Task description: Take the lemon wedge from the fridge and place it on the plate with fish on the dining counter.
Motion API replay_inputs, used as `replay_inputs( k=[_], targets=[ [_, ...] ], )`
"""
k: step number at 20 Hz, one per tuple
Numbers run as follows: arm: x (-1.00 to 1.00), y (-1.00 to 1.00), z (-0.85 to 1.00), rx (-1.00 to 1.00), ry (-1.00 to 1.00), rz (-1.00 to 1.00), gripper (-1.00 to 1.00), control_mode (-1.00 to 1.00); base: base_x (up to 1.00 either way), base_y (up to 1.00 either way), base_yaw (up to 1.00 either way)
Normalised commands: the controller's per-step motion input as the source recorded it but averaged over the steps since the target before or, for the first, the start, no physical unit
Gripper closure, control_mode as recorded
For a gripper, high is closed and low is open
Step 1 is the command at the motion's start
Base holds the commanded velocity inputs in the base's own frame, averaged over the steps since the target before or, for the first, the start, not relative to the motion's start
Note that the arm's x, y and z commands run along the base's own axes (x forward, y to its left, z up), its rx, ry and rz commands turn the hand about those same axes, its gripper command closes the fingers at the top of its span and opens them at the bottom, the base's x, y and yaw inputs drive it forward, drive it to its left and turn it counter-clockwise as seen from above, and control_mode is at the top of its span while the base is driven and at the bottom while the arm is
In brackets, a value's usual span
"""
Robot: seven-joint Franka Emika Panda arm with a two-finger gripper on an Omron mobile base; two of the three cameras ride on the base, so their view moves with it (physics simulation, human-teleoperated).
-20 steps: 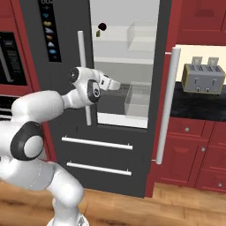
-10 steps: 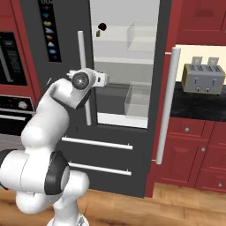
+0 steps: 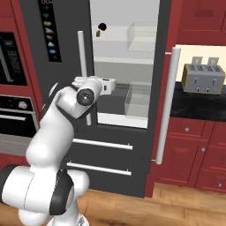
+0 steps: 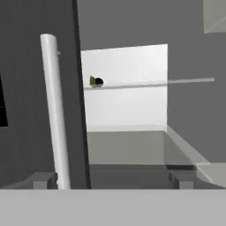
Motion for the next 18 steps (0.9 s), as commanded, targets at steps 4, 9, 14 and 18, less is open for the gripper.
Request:
replay_inputs(
  k=[4,9,14,18],
  targets=[
    [-0.14,0.00,0.81,-0.48,0.01,-0.15,-1.00,-1.00,0.00,0.00,0.00],
    [0.00,0.23,0.65,-0.35,0.27,0.08,-1.00,-1.00,0.00,0.00,0.00],
    [-0.50,0.44,0.28,0.05,0.53,0.16,-1.00,-1.00,0.00,0.00,0.00],
    [-1.00,0.52,-0.53,0.03,0.42,0.10,-1.00,-1.00,0.00,0.00,0.00]
  ],
)
